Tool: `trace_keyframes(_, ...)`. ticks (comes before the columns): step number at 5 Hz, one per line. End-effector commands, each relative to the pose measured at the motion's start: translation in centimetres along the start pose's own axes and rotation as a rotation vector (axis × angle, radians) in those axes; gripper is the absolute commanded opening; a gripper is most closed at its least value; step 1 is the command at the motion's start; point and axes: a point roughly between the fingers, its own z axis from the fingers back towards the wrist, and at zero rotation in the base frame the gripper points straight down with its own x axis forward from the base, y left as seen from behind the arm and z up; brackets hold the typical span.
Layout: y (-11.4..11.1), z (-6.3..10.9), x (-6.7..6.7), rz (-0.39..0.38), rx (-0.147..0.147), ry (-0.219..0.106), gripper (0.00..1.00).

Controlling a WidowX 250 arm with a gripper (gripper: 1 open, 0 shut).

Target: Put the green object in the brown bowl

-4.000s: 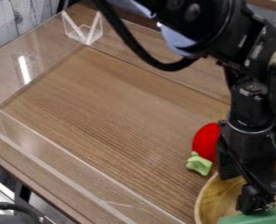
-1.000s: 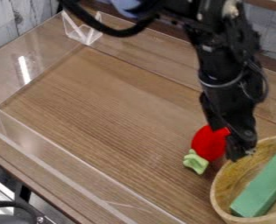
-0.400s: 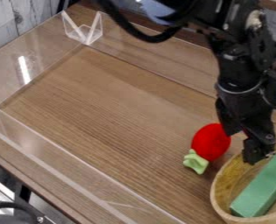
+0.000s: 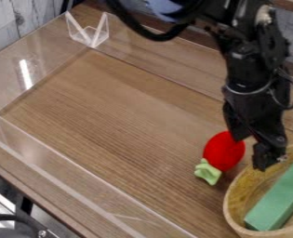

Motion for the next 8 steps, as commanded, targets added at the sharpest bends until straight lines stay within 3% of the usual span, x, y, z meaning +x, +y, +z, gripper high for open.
trace_keyframes(1, 0.0, 1.0, 0.1, 0.012, 0.002, -0.044, 1.0)
trace_keyframes(2, -0.3, 1.3, -0.4, 0.031, 0.001, -0.05, 1.0)
trace_keyframes(4, -0.1, 0.5, 1.0, 0.074, 0.006, -0.058, 1.0)
trace_keyframes(5, -0.2, 1.1, 1.0, 0.132, 0.017, -0.061, 1.0)
trace_keyframes(6, 0.2, 2.1, 0.4, 0.122, 0.005, -0.057, 1.0)
trace_keyframes(8, 3.8, 6.9, -1.9, 0.175, 0.048, -0.097, 1.0)
